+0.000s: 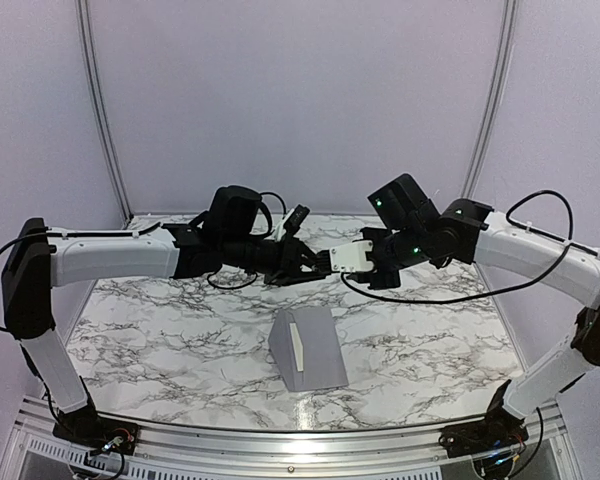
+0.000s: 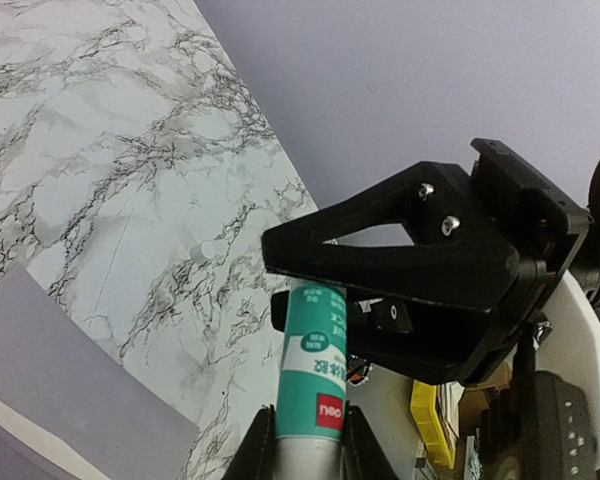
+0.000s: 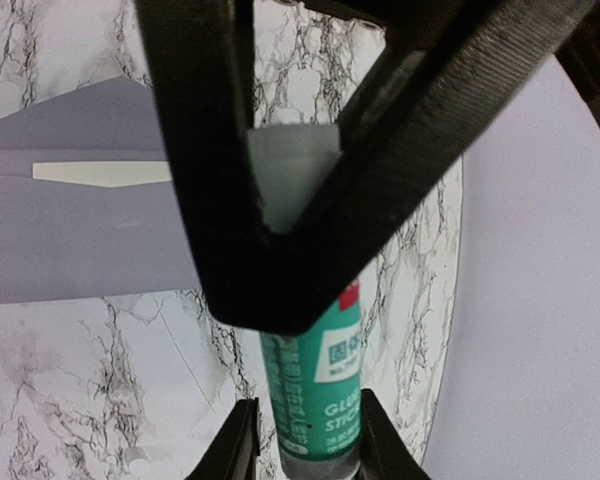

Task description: Place the letter into the envelope and seal it

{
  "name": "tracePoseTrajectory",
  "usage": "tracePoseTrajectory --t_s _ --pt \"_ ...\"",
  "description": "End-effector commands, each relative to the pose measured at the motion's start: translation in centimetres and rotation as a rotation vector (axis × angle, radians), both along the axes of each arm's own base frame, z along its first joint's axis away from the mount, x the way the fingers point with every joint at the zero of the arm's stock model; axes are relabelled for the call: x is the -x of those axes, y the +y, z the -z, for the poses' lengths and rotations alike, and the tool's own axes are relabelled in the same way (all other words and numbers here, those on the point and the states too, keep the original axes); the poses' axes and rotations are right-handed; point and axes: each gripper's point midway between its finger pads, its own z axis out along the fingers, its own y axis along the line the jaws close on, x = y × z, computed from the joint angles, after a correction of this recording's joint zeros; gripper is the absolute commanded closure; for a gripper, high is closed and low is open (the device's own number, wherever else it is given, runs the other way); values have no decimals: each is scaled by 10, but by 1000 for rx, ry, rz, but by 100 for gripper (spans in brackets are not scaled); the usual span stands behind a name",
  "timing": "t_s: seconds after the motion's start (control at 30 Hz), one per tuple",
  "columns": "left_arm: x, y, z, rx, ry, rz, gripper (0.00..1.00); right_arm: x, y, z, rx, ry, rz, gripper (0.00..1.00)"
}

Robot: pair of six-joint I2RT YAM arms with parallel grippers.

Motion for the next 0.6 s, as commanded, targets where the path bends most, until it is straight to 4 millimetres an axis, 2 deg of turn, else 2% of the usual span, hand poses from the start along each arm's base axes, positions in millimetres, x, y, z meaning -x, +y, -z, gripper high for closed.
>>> tracePoseTrajectory --t_s 0.0,0.13,0.27,0.4,0.5,0.53,0.57 --pt "2 -2 -33 70 -53 18 99 -1 5 1 -11 0 6 80" --pt "-1 -1 -31 62 -63 1 92 -1 6 -3 -44 4 27 89" --pt "-12 5 -40 57 -154 -63 66 -3 10 -6 -118 50 80 93" --pt "-24 25 -69 64 -361 -201 58 -10 11 -14 -274 198 141 95" --pt "-14 36 -103 151 -559 -276 52 -12 12 -36 -469 391 158 96" --pt "-11 41 -102 166 -606 -302 50 -13 12 -42 -524 451 161 96" --pt "-9 45 -109 198 -657 -337 48 -12 12 -49 -577 511 147 96"
